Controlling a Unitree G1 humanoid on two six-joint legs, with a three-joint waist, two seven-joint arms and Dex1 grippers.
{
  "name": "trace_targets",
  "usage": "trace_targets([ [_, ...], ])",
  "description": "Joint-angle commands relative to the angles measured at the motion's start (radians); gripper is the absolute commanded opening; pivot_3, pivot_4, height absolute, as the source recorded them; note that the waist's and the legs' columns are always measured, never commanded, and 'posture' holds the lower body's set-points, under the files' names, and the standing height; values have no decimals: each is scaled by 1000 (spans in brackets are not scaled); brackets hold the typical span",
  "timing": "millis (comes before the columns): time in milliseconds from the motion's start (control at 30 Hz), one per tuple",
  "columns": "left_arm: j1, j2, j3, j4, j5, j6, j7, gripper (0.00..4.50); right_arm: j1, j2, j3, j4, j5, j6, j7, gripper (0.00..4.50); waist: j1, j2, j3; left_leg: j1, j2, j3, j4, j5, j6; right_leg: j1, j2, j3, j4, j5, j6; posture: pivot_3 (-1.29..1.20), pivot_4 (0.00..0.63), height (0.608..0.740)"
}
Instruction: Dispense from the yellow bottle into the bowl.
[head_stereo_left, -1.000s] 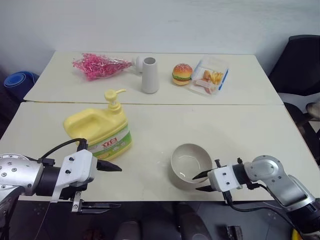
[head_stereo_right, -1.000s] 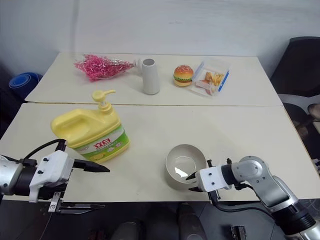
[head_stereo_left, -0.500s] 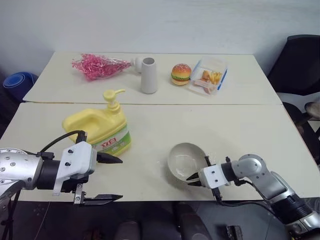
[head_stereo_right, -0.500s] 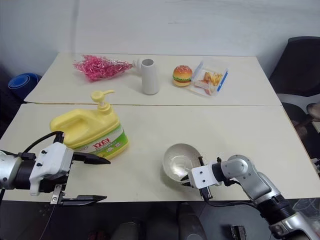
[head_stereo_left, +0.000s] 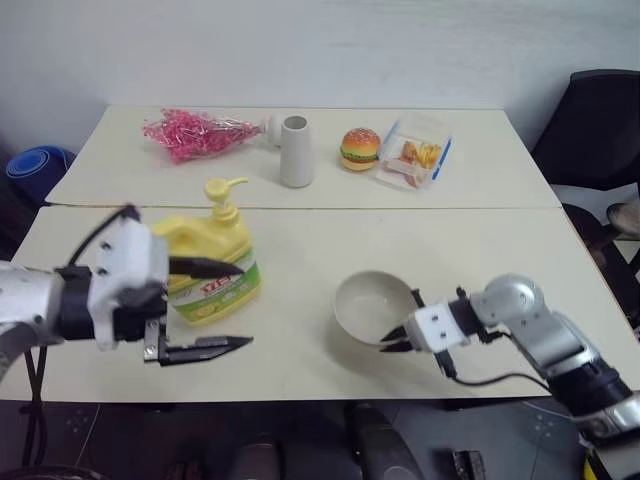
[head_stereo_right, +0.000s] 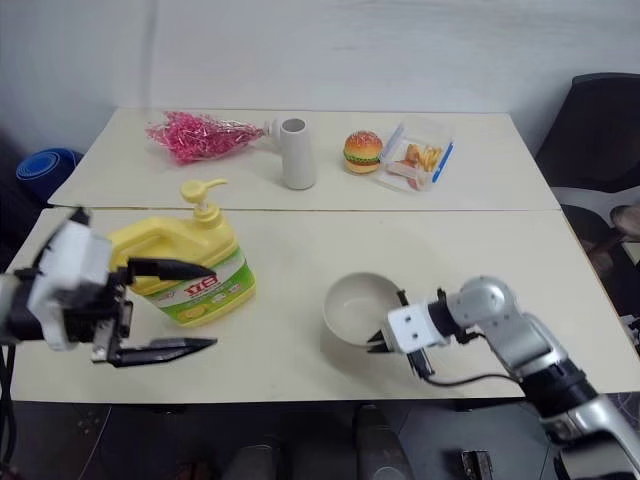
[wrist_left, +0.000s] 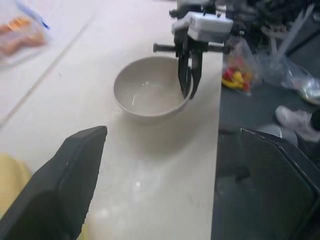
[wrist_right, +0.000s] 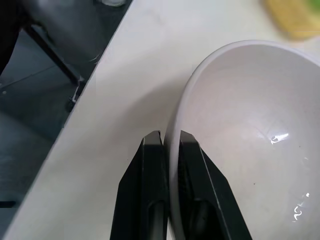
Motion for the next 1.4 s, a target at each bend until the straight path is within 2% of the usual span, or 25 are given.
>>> trace_targets([
  [33, -151, 51, 54, 121, -120, 44, 72, 4500, -190, 69, -21, 75, 68, 75, 65, 11, -4, 0, 0, 0, 0, -1, 0, 0, 0, 0, 0, -1, 0, 0, 0, 0, 150, 740],
  [67, -187, 59, 50, 153, -120, 47, 87, 4500, -241, 95, -15, 115, 64, 78, 72, 11, -8, 0, 0, -1, 0, -2, 0, 0, 0, 0, 0, -2, 0, 0, -1, 0, 150, 740],
  [200, -282, 91, 13, 309, -35, 20, 84, 3607, -452, 228, 27, 318, 17, 32, 105, 0, -23, 1, 0, -3, 0, -7, 0, 0, -1, -1, -1, -9, 5, -2, -4, 0, 150, 740],
  [267, -299, 100, -21, 369, 27, -13, 54, 2938, -531, 289, 45, 419, -13, -5, 111, 0, -33, 2, 1, -4, 0, -8, 0, 2, -3, -2, -1, -11, 5, -2, -4, 0, 150, 740],
  [367, -353, 89, -121, 492, 151, -98, 11, 2011, -710, 443, 79, 698, -106, -70, 31, 0, -51, 2, 1, -6, 0, -9, -1, 6, -11, -3, -3, -18, 6, -3, -5, 0, 150, 740],
  [567, -424, 45, -218, 560, 246, -144, -33, 74, -886, 591, 66, 1001, -188, -172, -31, 0, -74, 2, 1, -13, 0, -11, 0, 6, -19, -12, -9, -34, 13, -4, -7, 0, 150, 740],
  [633, -426, 40, -231, 558, 265, -139, -42, 32, -921, 616, 50, 1054, -194, -181, -33, 0, -81, 2, 1, -24, -1, -10, 3, 7, -22, -22, -16, -46, 15, -4, -7, 0, 150, 740],
  [733, -422, 28, -234, 547, 282, -135, -51, 32, -972, 646, 33, 1119, -206, -190, -52, 0, -93, 2, 1, -26, -2, -9, 3, 7, -22, -26, -22, -55, 17, -4, -7, 0, 150, 740],
  [867, -410, 19, -213, 519, 269, -112, -60, 32, -1011, 669, 11, 1165, -216, -197, -56, 0, -105, 2, 1, -37, -4, -10, 7, 8, -23, -37, -27, -62, 20, -3, -9, 0, 150, 740],
  [1100, -378, 14, -184, 495, 281, -112, -77, 32, -1028, 690, -16, 1182, -234, -219, -35, 0, -109, 2, 1, -38, -3, -12, 7, 10, -26, -37, -26, -65, 21, -2, -12, 0, 150, 740],
  [1400, -274, 46, -85, 486, 294, -115, -109, 32, -1027, 679, -33, 1173, -239, -242, 31, 0, -113, 2, 1, -39, -3, -13, 7, 10, -26, -38, -27, -66, 21, -1, -12, 0, 150, 740],
])
